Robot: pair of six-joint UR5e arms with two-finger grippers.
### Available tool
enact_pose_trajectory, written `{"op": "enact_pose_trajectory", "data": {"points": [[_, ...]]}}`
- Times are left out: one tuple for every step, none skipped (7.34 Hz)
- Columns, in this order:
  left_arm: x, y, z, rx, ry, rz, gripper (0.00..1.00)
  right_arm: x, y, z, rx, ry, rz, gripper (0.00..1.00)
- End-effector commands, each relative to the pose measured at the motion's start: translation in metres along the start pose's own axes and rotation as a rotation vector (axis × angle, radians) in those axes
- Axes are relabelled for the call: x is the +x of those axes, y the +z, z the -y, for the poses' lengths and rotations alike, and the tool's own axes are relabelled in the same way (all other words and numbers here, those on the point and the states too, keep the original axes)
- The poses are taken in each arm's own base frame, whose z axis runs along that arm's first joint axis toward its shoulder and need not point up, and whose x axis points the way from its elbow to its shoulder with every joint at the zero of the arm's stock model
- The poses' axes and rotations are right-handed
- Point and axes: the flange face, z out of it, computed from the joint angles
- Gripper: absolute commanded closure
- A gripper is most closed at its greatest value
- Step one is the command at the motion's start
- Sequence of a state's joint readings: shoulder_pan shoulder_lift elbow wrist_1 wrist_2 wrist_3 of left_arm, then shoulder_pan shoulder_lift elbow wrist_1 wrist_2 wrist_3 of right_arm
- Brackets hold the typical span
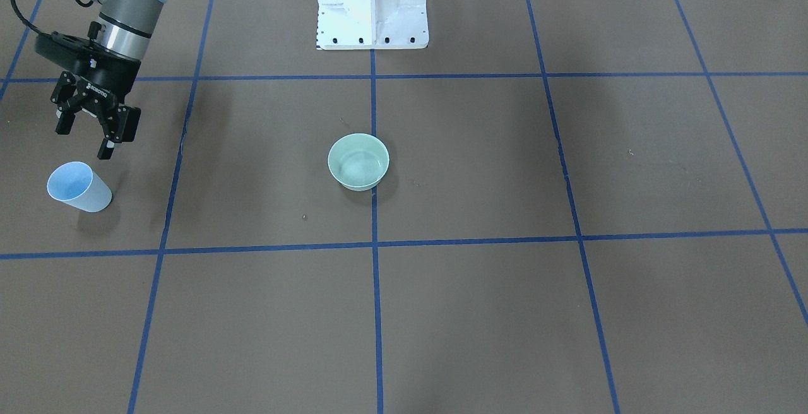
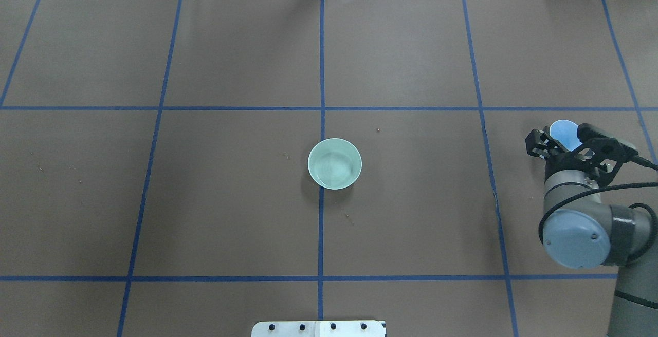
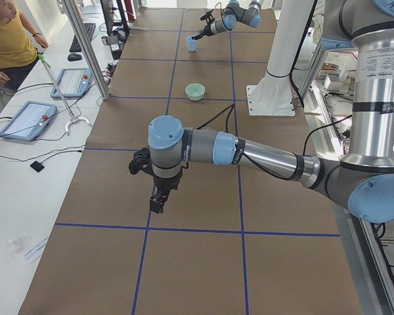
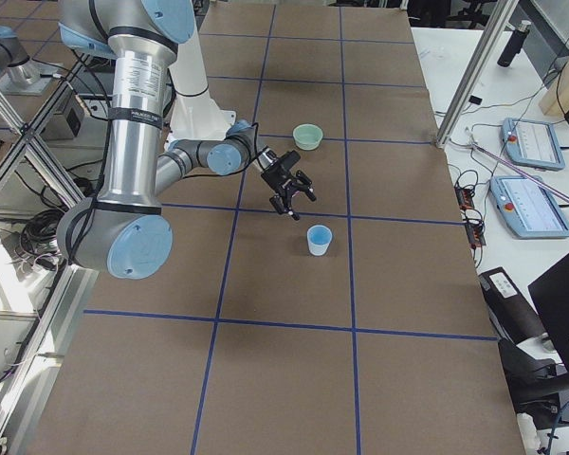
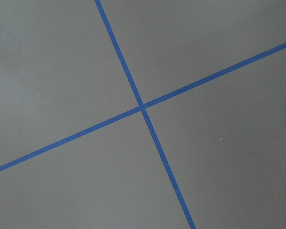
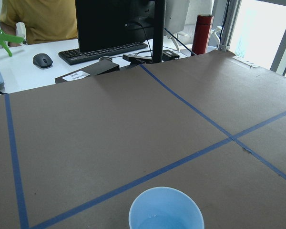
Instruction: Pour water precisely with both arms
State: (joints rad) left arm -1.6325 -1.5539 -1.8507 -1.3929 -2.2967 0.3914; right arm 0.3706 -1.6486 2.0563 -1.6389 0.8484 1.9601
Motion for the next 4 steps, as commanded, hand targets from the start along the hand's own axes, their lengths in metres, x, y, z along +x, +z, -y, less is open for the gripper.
{"op": "enact_pose_trajectory", "data": {"points": [[-0.001,-0.003,-0.001,0.006,-0.003,0.002,0.00,-0.009,0.021,-0.025,0.041,-0.003,-0.031,0.01],[-0.002,-0.003,-0.002,0.005,-0.004,0.002,0.00,0.000,0.027,-0.035,0.061,-0.026,-0.078,0.01],[-0.002,-0.002,-0.006,0.003,-0.008,0.001,0.00,0.005,0.024,-0.049,0.075,-0.026,-0.108,0.01],[-0.002,-0.002,-0.006,0.003,-0.008,0.001,0.00,-0.003,0.019,-0.056,0.080,-0.017,-0.117,0.01]]}}
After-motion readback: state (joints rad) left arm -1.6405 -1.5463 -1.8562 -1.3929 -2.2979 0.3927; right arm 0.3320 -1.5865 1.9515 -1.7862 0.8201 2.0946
